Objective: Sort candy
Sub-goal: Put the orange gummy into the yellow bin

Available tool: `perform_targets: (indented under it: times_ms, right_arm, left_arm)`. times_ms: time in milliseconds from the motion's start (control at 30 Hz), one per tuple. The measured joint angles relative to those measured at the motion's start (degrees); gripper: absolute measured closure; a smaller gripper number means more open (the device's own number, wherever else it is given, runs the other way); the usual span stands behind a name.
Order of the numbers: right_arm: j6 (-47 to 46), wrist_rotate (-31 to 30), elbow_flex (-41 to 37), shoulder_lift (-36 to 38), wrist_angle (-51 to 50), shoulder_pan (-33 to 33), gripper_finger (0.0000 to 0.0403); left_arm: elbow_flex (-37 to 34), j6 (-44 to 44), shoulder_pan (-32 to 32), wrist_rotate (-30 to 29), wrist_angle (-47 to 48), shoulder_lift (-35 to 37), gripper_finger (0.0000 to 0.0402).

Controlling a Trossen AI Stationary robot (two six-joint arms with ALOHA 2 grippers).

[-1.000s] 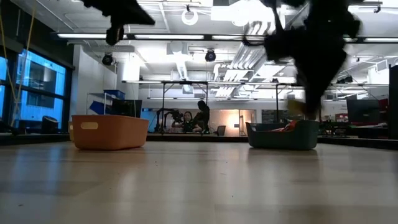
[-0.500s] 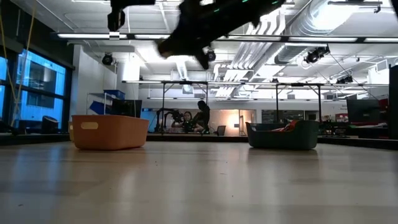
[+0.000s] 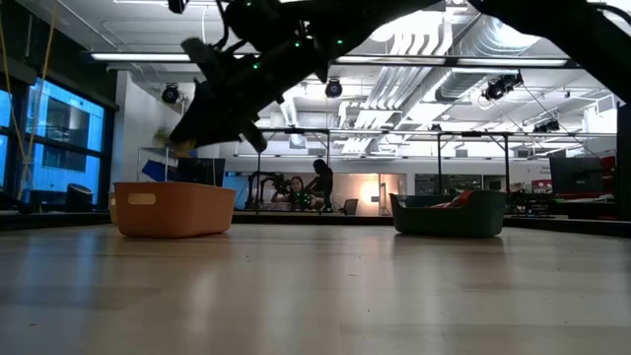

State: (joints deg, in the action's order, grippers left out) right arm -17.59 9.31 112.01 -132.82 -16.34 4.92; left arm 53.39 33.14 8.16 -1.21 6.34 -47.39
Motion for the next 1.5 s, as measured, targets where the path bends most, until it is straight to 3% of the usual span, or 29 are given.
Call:
perform_targets:
  times_ms: [133,233,333,467,567,733,900,1133,1300,1500]
  right_arm:
    - [5.3,-3.4,2.4,-0.6,-6.8,0.2,0.0272]
    - [11.2,-1.4,5.1,-0.6,-15.2,1.0,0.0244]
    - [16.6,3.8,8.6,-0.6,-28.4,2.2,0.0232]
    - [24.1,4.3,9.4,0.1,-45.9,3.6,0.0237]
    - [26.8,5.1,6.2,3.2,-53.1,4.4,0.0253]
    - [25.7,10.5,-7.7,14.0,-51.6,4.0,0.0281]
    - [13.9,10.9,-29.4,30.8,-43.6,0.6,0.0290]
    - [-18.7,11.0,-57.5,50.7,-28.5,-12.8,0.0290]
    - [-37.5,11.0,-66.1,53.8,-20.5,-23.5,0.0290]
    - [-49.4,10.0,-68.9,51.1,-21.4,-32.0,0.0290]
  left_arm:
    - [0.0,-0.4,0.0,-1.1,0.1,0.9,0.0401]
    - [0.0,-0.9,0.0,-1.1,0.3,0.8,0.0402]
    - [0.0,-2.3,0.0,-1.1,1.3,0.8,0.0402]
    - [0.0,-3.4,0.0,-2.5,7.7,0.8,0.0402]
    - [0.0,-3.3,0.0,-5.1,13.9,0.8,0.0401]
    - [-0.1,-2.3,-0.1,-6.7,20.4,0.7,0.0402]
    - [-0.1,-3.3,-0.1,-7.1,20.5,0.1,0.0402]
    - [-0.1,-3.4,0.9,-7.2,19.4,-3.2,0.0401]
    - [-0.1,-3.3,1.2,-5.7,16.3,-5.7,0.0402]
    - [-0.1,-3.2,1.2,-4.9,14.6,-7.8,0.0401]
